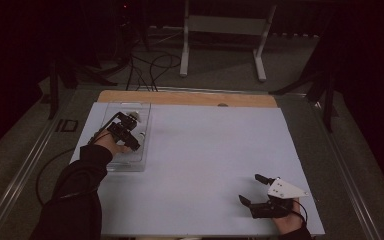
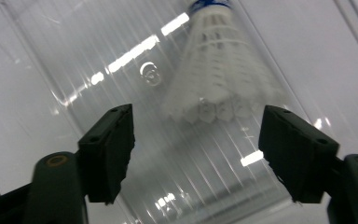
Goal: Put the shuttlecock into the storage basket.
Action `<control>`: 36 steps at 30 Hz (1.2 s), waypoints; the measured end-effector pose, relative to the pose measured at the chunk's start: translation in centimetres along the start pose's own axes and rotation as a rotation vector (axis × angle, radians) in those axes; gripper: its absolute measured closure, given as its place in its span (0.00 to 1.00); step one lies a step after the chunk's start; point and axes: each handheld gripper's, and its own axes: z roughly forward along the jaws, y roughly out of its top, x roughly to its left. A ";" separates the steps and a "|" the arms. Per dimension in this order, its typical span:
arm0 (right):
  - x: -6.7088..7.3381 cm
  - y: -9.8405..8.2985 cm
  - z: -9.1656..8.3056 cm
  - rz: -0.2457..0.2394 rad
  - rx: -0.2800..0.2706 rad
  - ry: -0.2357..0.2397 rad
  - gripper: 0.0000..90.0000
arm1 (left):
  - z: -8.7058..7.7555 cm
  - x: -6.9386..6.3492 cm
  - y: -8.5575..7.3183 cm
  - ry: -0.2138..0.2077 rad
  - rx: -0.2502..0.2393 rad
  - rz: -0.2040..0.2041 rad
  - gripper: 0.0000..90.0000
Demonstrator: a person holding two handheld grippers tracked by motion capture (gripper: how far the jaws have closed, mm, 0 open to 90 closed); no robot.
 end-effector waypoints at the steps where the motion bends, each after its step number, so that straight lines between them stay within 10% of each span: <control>1: 0.0 0.0 0.0 0.000 0.001 0.000 0.10 | -0.2 0.0 -0.1 0.008 -0.002 0.003 0.25; 9: 0.0 0.0 0.0 0.000 0.003 -0.003 0.10 | -1.7 0.7 -0.9 -0.066 -0.050 0.001 0.01; 21: 0.0 0.0 0.0 0.000 0.002 -0.002 0.10 | -3.7 0.3 -1.3 -0.100 -0.112 0.039 0.00; 36: 0.0 0.0 0.0 0.000 0.004 0.000 0.10 | -6.2 -0.9 -1.0 -0.209 -0.372 0.117 0.00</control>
